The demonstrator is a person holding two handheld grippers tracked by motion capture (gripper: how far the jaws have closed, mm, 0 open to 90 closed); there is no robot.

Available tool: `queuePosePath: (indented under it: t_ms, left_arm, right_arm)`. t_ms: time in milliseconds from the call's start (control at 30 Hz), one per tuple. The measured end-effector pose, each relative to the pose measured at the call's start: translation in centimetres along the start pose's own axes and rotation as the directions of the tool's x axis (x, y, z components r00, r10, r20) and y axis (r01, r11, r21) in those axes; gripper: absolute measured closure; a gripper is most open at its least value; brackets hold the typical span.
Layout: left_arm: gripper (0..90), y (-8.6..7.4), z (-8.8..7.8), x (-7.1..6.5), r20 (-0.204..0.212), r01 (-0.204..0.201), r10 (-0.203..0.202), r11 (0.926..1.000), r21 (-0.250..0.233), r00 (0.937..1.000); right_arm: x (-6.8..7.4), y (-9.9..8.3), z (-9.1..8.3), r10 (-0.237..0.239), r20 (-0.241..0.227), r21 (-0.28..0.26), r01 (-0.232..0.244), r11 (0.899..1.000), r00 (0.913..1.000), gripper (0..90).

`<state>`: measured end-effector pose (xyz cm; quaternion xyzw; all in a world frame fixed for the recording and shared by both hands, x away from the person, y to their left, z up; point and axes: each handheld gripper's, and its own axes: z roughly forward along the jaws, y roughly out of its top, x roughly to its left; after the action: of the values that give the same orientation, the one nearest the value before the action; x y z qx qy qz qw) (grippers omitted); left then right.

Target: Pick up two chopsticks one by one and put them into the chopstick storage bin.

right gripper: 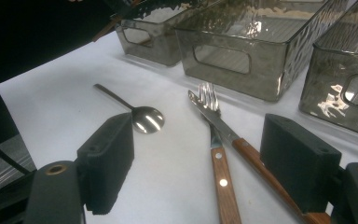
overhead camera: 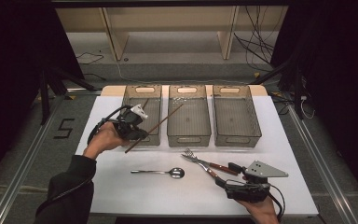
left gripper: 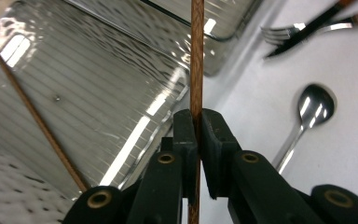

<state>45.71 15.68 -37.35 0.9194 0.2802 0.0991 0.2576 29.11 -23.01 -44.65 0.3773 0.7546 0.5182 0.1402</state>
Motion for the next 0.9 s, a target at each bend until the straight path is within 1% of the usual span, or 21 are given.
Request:
queuePosePath:
  t_ms: [67, 100, 167, 200, 267, 367, 467, 533, 633, 767, 900]
  left_arm:
    - [84.4, 0.2, -0.3, 0.3, -0.014, 0.011, -0.011, 0.9999, -0.007, 0.9998]
    - [84.4, 0.4, -0.5, 0.5, -0.024, 0.011, -0.011, 0.9999, -0.005, 0.9997]
    - [84.4, 0.6, -0.7, 0.8, -0.039, 0.024, -0.024, 0.9996, -0.018, 0.9989]
    - [84.4, 0.7, -0.9, 1.0, -0.041, 0.030, -0.031, 0.9992, -0.025, 0.9987]
    - [84.4, 0.8, -1.0, 1.5, -0.058, 0.046, -0.048, 0.9983, -0.035, 0.9972]
    - [84.4, 0.9, -1.2, 2.2, -0.065, 0.070, -0.073, 0.9960, -0.056, 0.9952]
    - [84.4, 0.9, -1.3, 2.7, -0.081, 0.086, -0.092, 0.9939, -0.069, 0.9925]
    - [84.4, 1.0, -1.3, 2.9, -0.091, 0.100, -0.107, 0.9920, -0.078, 0.9901]
    - [84.4, 1.2, -1.1, 3.5, -0.109, 0.101, -0.108, 0.9924, -0.070, 0.9881]
    - [84.4, 1.5, -0.7, 4.2, -0.124, 0.124, -0.133, 0.9890, -0.081, 0.9832]
    - [84.4, 1.6, -0.2, 5.0, -0.142, 0.140, -0.150, 0.9868, -0.082, 0.9784]
  right_arm:
    - [0.0, 0.0, 0.0, 0.000, 0.000, 0.001, 0.000, 1.000, 1.0000, 26.6]
    - [0.0, 0.0, 0.0, 0.000, -0.001, 0.001, 0.000, 1.000, 1.0000, 26.7]
    - [0.0, 0.0, 0.0, -0.001, -0.001, 0.001, 0.001, 1.000, 1.0000, 26.7]
    - [0.0, 0.0, 0.0, -0.002, -0.001, 0.001, 0.002, 1.000, 1.0000, 26.6]
    - [0.0, 0.0, 0.0, -0.001, 0.000, 0.001, 0.001, 1.000, 1.0000, 26.7]
    - [0.0, 0.0, 0.0, 0.000, -0.001, 0.000, 0.000, 1.000, 1.0000, 26.6]
    - [0.0, 0.0, 0.0, -0.001, -0.001, 0.001, 0.001, 1.000, 1.0000, 26.6]
    - [0.0, 0.0, 0.0, -0.001, -0.003, 0.001, 0.001, 1.000, 1.0000, 26.6]
    - [0.0, 0.0, 0.0, -0.002, -0.003, 0.001, 0.002, 1.000, 1.0000, 26.6]
    - [0.0, 0.0, 0.0, -0.002, -0.003, 0.000, 0.002, 1.000, 1.0000, 26.7]
    - [0.0, 0.0, 0.0, -0.002, -0.004, -0.002, 0.002, 1.000, 1.0000, 26.7]
